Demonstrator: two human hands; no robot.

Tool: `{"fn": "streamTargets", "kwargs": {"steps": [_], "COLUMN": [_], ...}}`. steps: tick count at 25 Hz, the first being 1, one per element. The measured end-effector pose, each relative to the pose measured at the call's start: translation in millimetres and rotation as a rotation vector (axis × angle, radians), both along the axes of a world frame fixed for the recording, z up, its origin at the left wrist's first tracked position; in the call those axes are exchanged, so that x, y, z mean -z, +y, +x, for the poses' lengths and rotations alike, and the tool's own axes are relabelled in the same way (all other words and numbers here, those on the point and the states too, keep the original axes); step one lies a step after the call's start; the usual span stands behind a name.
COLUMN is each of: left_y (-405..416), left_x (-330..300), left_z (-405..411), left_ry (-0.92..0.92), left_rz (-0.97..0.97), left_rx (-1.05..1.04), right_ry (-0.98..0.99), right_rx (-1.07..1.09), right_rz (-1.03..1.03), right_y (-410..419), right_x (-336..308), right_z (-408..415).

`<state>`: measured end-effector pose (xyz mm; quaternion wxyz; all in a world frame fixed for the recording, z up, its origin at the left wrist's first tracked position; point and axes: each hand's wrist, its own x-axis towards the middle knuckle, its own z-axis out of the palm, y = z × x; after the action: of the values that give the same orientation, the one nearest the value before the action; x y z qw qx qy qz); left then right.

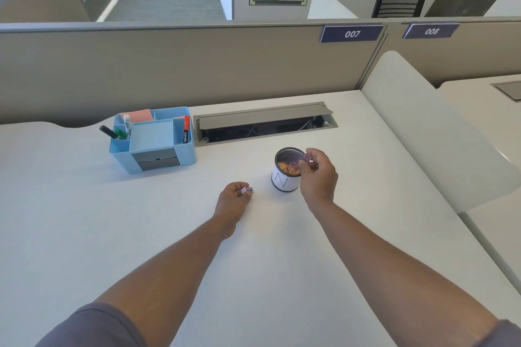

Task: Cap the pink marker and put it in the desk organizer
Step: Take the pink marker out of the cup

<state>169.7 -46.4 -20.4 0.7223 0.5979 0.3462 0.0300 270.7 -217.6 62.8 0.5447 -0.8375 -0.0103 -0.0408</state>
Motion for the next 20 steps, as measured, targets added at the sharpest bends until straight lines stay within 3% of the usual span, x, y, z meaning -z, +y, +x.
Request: {"fn": "streamTargets", "kwargs": {"steps": [8,14,20], "left_y": [0,5,20], "left_x": [2,2,0], "left_z": [-3,-19,-57], "left_ry": [-0.009,-0.006,-0.012], "left_rz": [-0.006,-0.006,-0.014], "left_rx": [0.009,0.015,0.007], "right_ry": [-0.098,0.010,0.115], "right_rx": [-0.074,0.038,-0.166], "right_rz": [-0.023,0.124,0.208], "right_y": [2,4,23], "right_x": [-10,-15,4], "right_z": [0,-14,-69]}}
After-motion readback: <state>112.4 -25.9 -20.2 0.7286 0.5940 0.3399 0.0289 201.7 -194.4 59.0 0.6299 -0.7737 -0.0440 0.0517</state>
